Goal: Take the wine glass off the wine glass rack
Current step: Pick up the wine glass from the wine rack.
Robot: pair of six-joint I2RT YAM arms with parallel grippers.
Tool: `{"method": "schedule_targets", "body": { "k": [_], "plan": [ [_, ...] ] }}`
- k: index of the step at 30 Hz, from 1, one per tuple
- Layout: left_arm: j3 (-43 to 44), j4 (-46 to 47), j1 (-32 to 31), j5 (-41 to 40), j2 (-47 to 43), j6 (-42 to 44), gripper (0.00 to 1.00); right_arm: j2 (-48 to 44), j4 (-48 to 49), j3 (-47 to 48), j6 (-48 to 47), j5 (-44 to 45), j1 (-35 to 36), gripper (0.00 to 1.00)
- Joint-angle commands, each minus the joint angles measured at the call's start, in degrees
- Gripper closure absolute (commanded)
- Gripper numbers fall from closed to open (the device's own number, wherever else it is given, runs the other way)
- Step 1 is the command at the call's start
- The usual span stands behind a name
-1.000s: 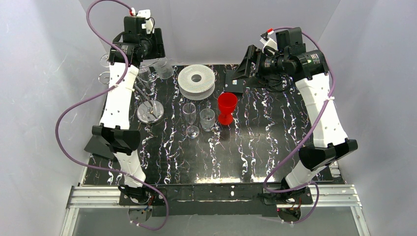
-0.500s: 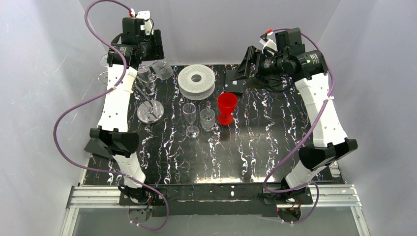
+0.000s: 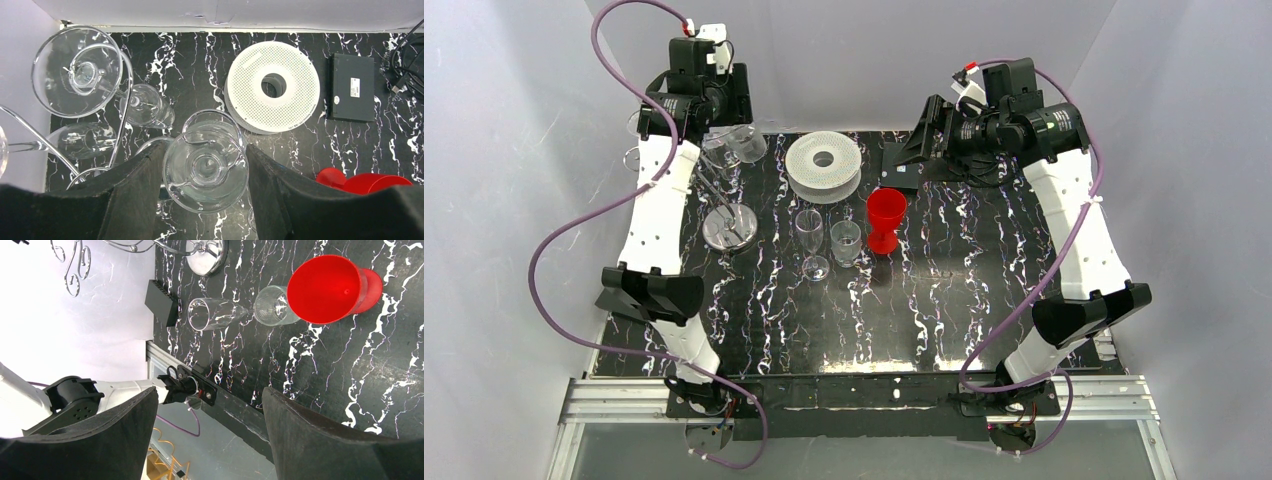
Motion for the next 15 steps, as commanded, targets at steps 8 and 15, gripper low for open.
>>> {"method": "schedule_targets", "body": {
  "k": [8, 15],
  "plan": [
    [0.0, 1.6, -0.2, -4.5, -4.9, 1.2, 0.88, -2.1, 1.4, -0.1, -0.3, -1.0, -0.3, 0.17],
    [-0.2, 1.7, 0.1, -5.4, -4.8, 1.5, 0.89, -1.9, 1.4, -0.2, -0.3, -0.9, -0.3, 0.17]
  ]
}}
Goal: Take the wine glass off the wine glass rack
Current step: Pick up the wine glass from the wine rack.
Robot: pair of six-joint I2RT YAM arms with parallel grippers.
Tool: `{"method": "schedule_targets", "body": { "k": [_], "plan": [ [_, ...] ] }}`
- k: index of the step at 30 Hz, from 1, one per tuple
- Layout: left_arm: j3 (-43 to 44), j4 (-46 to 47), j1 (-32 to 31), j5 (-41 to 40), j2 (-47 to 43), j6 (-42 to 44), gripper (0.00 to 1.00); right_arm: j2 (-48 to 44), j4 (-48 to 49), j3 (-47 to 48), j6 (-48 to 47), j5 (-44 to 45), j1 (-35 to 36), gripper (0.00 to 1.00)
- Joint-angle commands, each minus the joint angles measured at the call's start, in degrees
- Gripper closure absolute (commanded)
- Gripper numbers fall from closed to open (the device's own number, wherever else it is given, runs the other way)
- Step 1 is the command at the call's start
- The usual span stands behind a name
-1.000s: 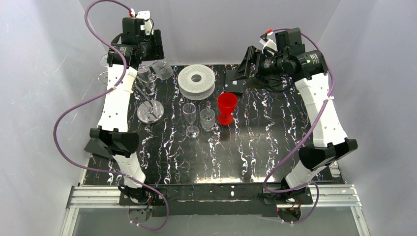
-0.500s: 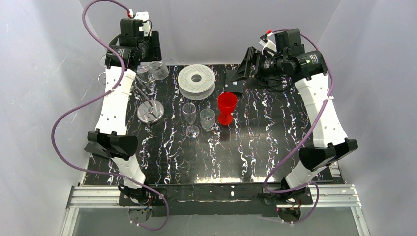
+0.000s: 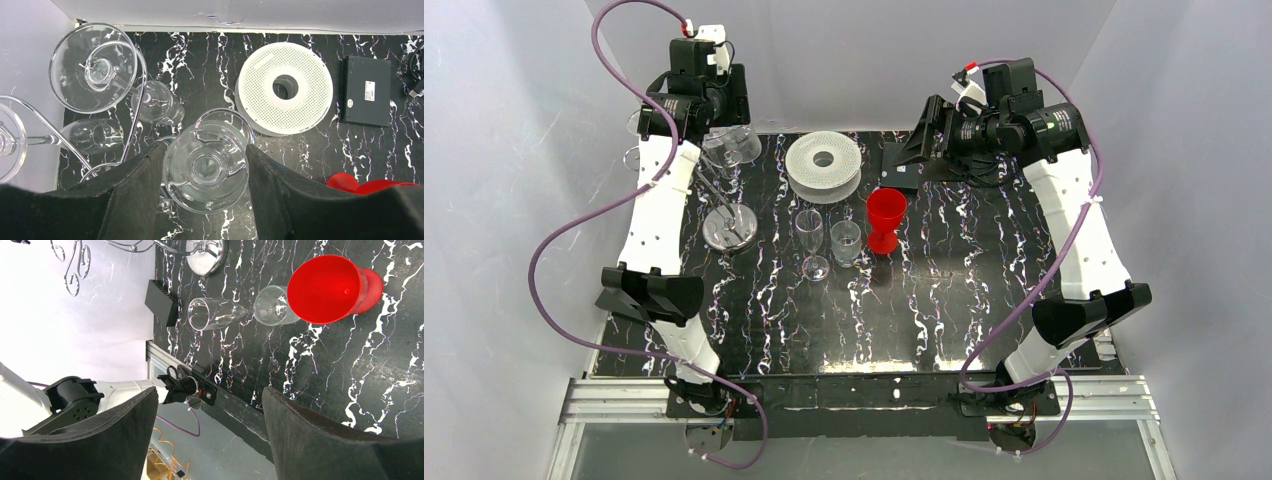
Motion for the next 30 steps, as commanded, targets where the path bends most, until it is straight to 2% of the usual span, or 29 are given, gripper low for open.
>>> {"method": "schedule_targets", "body": {
  "k": [1, 30],
  "plan": [
    [0.6, 1.6, 0.1, -2.3, -4.3, 0.9, 0.89, -1.8, 1.4, 0.0, -0.3, -0.9, -0.3, 0.17],
    [1.6, 2.3, 2.7, -2.7, -2.3, 0.3, 0.90, -0.5, 1.0, 0.8, -0.4, -0.6, -0.3, 0.17]
  ]
}}
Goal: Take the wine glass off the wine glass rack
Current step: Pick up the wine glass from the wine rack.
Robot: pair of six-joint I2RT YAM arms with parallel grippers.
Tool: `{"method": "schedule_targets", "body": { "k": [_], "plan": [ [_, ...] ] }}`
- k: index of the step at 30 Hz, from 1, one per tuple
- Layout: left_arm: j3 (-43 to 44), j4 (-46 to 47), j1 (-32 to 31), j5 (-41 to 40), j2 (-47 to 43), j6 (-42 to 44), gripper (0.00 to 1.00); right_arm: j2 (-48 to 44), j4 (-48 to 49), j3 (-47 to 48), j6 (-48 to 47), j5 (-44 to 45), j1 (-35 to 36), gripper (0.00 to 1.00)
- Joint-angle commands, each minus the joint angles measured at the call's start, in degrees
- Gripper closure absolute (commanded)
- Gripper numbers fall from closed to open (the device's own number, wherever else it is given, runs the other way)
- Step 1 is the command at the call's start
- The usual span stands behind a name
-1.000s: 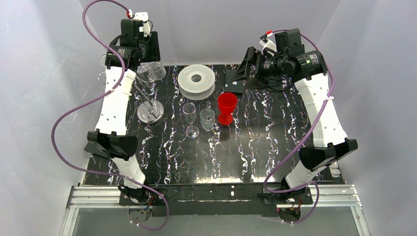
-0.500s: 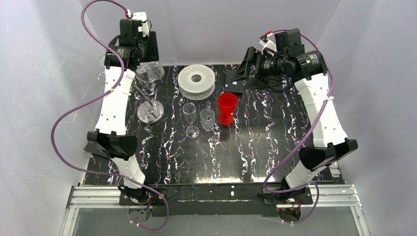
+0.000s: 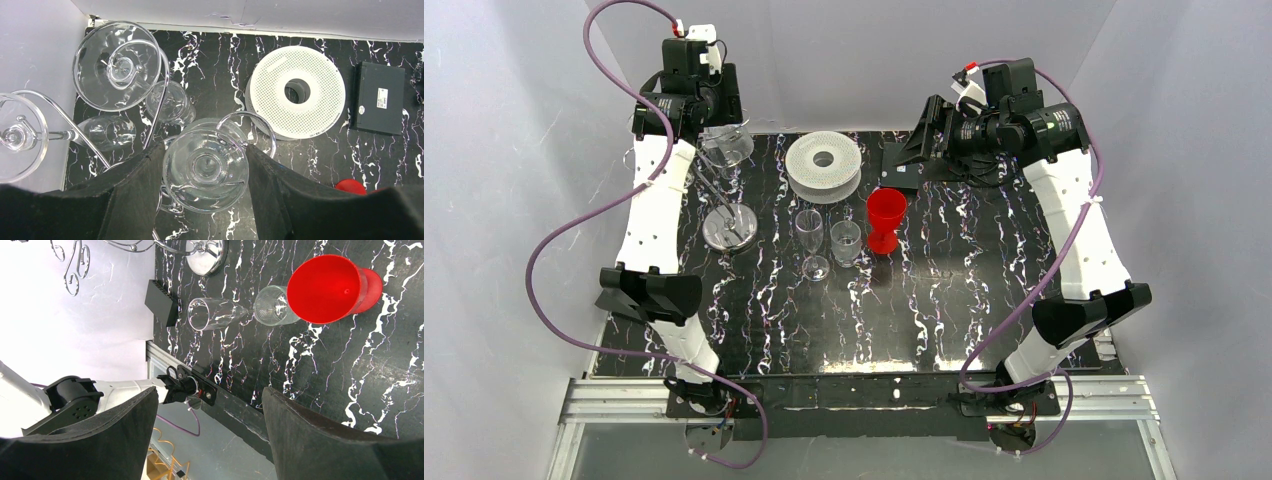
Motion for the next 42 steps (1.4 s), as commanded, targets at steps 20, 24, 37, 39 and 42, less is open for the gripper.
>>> {"method": "schedule_targets", "body": {
  "k": [20, 24, 37, 39, 42],
  "plan": [
    [6.4, 1.7, 2.3, -0.7, 1.0, 0.5, 0.91, 0.5, 0.9, 1.9, -0.7, -0.7, -0.3, 0.17],
    [7.3, 1.6, 2.4, -0.5, 1.5, 0.5, 0.91, 0.3, 0.9, 1.8, -0.8, -0.6, -0.3, 0.17],
    [9.1, 3.1, 3.2, 1.2, 4.0, 0.2, 0.91, -0.2, 0.9, 1.2, -0.8, -0.3, -0.3, 0.17],
    [9.5, 3.4, 3.4, 1.7, 4.6, 0.1, 0.91, -0.2, 1.0, 1.2, -0.8, -0.2, -0.3, 0.17],
    [9.7, 4.0, 3.6, 2.4, 5.2, -0.2, 0.91, -0.2, 0.9, 1.2, -0.8, -0.1, -0.4, 0.17]
  ]
}}
